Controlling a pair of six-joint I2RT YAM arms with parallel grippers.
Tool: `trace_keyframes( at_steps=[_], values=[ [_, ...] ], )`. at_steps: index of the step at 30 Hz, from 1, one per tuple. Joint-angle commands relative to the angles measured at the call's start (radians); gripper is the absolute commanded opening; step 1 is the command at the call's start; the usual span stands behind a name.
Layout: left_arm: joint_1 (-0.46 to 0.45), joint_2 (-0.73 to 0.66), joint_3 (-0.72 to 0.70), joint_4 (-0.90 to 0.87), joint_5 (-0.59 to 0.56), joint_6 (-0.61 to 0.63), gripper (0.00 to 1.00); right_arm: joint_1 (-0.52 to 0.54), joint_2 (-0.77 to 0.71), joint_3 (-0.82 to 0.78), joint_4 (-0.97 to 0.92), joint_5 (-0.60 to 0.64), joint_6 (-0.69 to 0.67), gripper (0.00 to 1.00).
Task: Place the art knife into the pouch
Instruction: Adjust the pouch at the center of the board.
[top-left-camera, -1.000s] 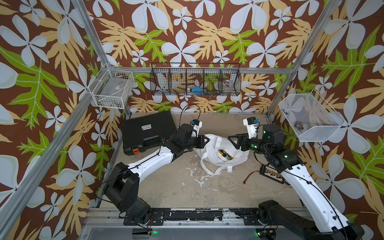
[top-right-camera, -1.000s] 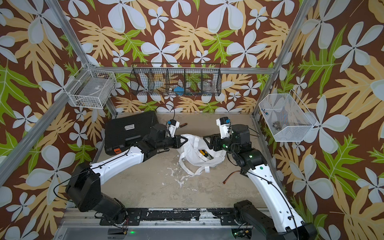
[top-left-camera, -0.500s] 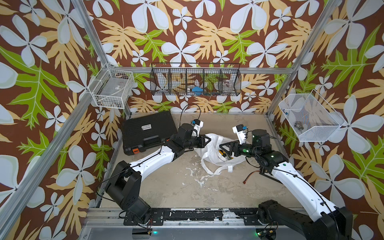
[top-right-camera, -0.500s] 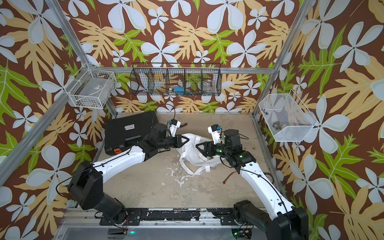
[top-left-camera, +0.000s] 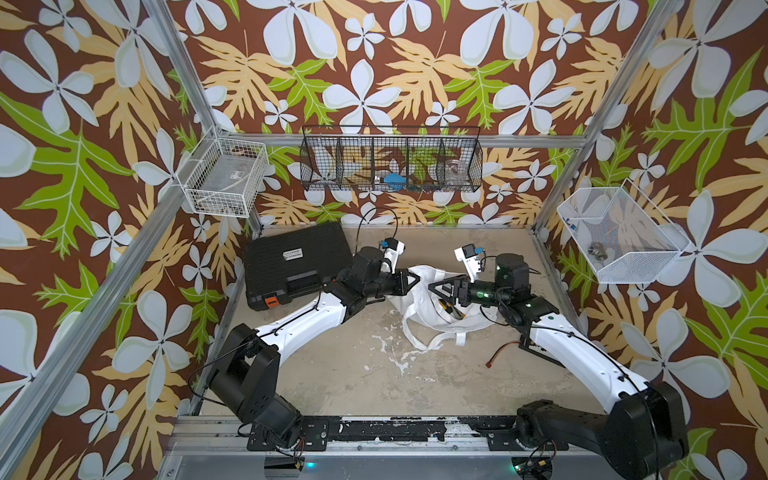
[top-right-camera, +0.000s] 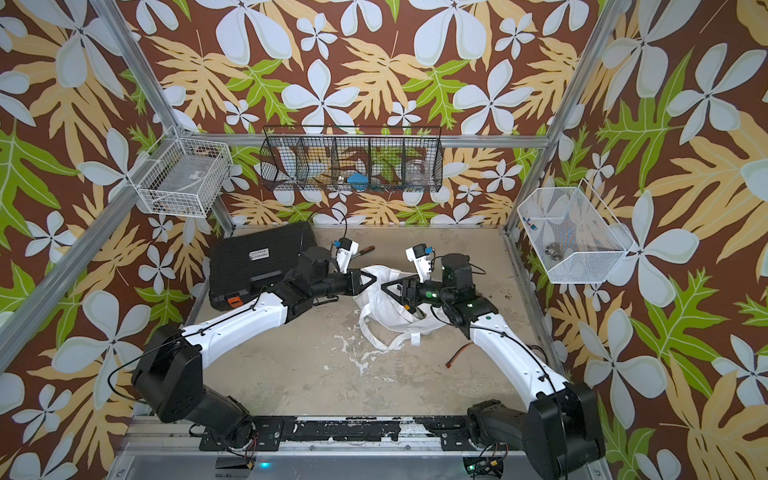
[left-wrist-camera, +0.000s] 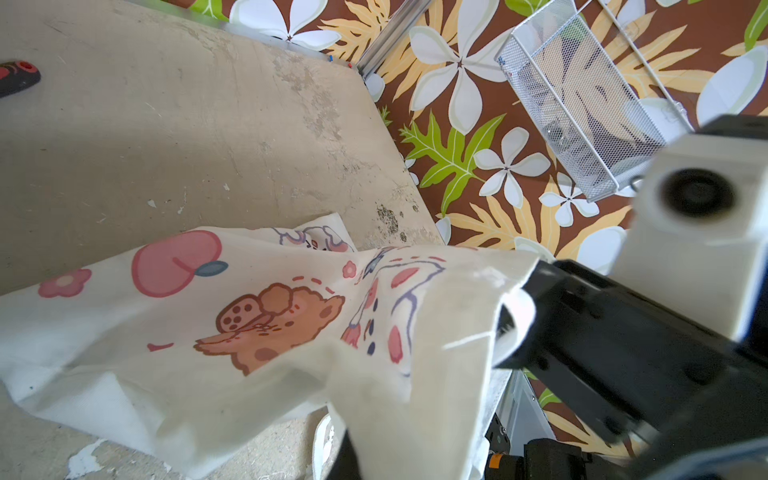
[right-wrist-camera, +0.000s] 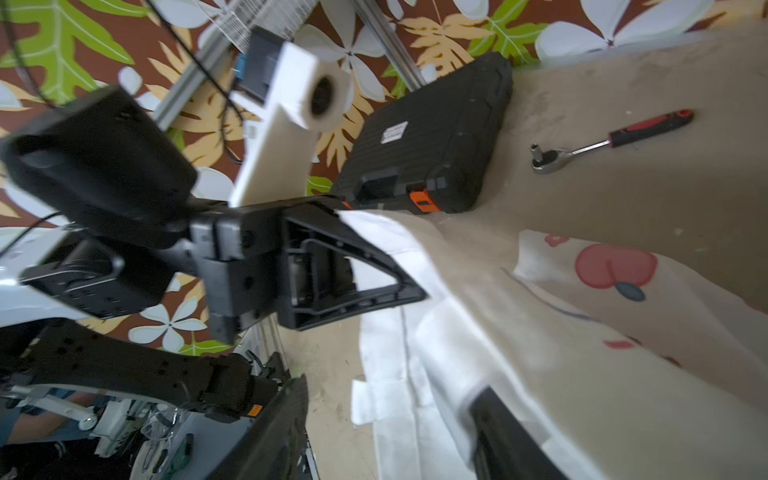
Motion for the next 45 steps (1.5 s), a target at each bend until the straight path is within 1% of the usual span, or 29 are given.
trace_keyframes(
  at_steps=[1,4,6,10,13,15,17,19,21,25,29,32,36,38,42,45],
  values=[
    [0.015,0.013,0.001,0.043,0.003,0.012,0.00,0.002,-0.070,0.003,0.078,-0.108,0.094,0.62],
    [0.023,0.026,-0.008,0.054,0.008,0.007,0.00,0.003,-0.112,0.038,0.134,-0.136,0.170,0.63],
    [0.023,0.032,-0.019,0.068,0.020,0.000,0.00,0.003,-0.103,0.103,0.139,-0.132,0.178,0.63],
    [0.024,0.032,-0.036,0.086,0.038,-0.010,0.00,0.000,-0.015,0.258,0.069,-0.065,0.116,0.63],
    [0.023,0.023,-0.050,0.097,0.046,-0.015,0.00,-0.013,0.086,0.341,0.079,-0.028,0.119,0.63],
    [0.023,0.020,-0.052,0.098,0.045,-0.015,0.00,-0.013,0.153,0.405,0.007,0.018,0.084,0.62],
    [0.023,0.021,-0.050,0.098,0.053,-0.017,0.00,-0.012,0.171,0.431,-0.066,0.039,0.034,0.61],
    [0.024,0.024,-0.051,0.104,0.054,-0.020,0.00,-0.008,0.135,0.406,-0.135,0.124,-0.017,0.61],
    [0.023,0.036,-0.045,0.103,0.056,-0.018,0.00,-0.009,0.067,0.346,-0.169,0.169,-0.045,0.62],
    [0.023,0.049,-0.043,0.108,0.062,-0.022,0.00,-0.009,-0.088,0.244,-0.229,0.187,-0.065,0.63],
    [0.023,0.056,-0.040,0.111,0.066,-0.023,0.00,-0.007,-0.188,0.148,-0.239,0.142,-0.050,0.64],
    [0.023,0.052,-0.040,0.108,0.064,-0.022,0.00,-0.007,-0.204,0.070,-0.195,0.103,-0.041,0.65],
    [0.024,0.049,-0.038,0.103,0.060,-0.019,0.00,0.003,-0.179,-0.016,-0.119,0.062,-0.025,0.65],
    [0.023,0.049,-0.038,0.102,0.060,-0.019,0.00,0.022,-0.164,-0.055,-0.068,0.063,-0.013,0.65],
    [0.023,0.053,-0.038,0.105,0.066,-0.022,0.00,0.064,-0.118,-0.083,0.016,0.039,-0.001,0.65],
    [0.023,0.052,-0.039,0.108,0.068,-0.022,0.00,0.083,-0.092,-0.091,0.089,-0.003,0.019,0.64]
  ],
)
